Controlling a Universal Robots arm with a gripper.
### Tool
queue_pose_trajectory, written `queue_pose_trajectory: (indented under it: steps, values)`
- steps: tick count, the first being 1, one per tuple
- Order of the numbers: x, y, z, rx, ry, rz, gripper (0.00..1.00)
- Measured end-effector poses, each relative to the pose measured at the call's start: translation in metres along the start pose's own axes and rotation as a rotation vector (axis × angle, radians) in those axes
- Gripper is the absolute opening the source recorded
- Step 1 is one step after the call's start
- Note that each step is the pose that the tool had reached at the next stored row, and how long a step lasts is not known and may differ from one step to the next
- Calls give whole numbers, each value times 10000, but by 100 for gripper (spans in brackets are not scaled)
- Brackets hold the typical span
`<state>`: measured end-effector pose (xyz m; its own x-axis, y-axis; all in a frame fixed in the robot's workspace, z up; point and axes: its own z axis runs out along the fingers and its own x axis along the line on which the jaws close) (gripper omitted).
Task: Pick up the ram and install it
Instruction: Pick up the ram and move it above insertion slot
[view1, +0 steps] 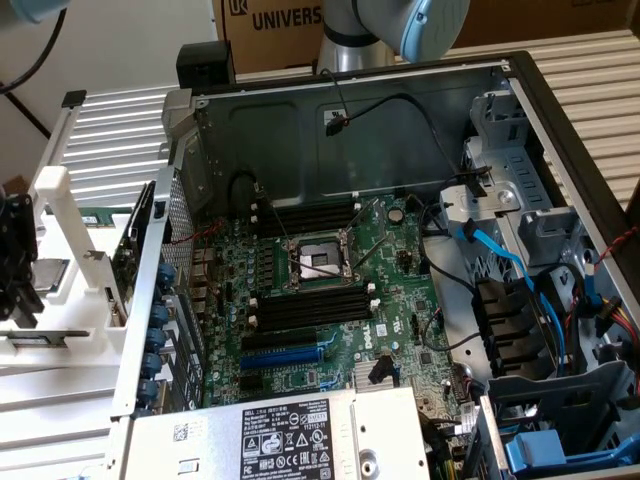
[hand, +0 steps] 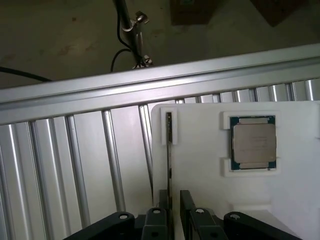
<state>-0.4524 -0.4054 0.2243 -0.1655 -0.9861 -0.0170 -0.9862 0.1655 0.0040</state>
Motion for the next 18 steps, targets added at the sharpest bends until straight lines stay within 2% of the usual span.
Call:
queue_pose_trajectory:
  steps: [8,18]
  values:
    - [47,-9,63,7,0,-108,24]
    - [44,-35,100,75,-12,-584,24]
